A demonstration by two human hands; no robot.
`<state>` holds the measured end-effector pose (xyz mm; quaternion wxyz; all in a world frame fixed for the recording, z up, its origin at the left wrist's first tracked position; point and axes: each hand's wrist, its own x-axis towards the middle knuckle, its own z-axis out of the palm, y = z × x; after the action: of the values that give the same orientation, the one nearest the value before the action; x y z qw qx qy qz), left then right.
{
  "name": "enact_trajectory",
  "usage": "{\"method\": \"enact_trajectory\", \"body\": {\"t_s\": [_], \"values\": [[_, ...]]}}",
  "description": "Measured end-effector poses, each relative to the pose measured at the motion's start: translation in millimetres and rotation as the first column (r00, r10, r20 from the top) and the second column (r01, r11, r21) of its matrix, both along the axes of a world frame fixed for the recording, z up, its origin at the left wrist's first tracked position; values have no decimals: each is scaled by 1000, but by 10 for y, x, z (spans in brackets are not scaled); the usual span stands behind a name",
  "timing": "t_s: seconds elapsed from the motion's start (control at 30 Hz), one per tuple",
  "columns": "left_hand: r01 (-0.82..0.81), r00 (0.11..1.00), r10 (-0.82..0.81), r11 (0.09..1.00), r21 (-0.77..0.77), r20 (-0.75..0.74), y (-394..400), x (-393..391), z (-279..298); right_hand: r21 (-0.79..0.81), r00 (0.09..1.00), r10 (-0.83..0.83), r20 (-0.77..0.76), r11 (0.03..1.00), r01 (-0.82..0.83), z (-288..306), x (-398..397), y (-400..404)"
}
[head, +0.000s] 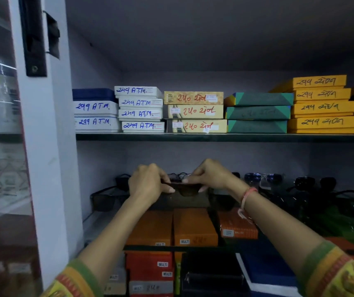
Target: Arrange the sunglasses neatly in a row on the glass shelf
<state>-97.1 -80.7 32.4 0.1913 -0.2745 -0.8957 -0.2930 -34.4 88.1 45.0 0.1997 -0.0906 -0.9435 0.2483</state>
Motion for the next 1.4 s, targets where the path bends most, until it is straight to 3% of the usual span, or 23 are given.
{"method": "enact_trajectory", "body": {"t_s": [0.13,0.2,0.33,0.47,0.6,0.87,1.2,1.3,1.4], "values": [[58,994,-57,998,-16,97,-33,-8,-51,74,985,-93,-143,992,105,43,77,-13],[134,977,-141,990,52,159,-43,-12,-60,121,956,-167,-242,972,200,57,100,-23],[196,943,-226,970,141,245,-93,6,-4,47,909,-294,-294,946,321,51,125,21],[55,961,-86,991,123,263,-66,-76,99,35,889,-368,-271,920,391,5,92,-39],[-61,923,73,997,-44,378,-36,-189,144,73,889,-392,-235,905,418,-143,0,-112],[-236,919,305,933,-271,249,61,-340,2,196,908,-387,-163,889,414,-350,-104,-152],[-212,922,288,935,-286,259,51,-374,-34,183,929,-334,-157,915,360,-324,-119,-74],[-248,940,293,939,-238,174,48,-238,-39,103,930,-311,-197,937,335,-287,81,-90],[-262,965,260,962,-80,-30,-2,68,-33,109,932,-264,-247,949,297,-210,518,-71]]}}
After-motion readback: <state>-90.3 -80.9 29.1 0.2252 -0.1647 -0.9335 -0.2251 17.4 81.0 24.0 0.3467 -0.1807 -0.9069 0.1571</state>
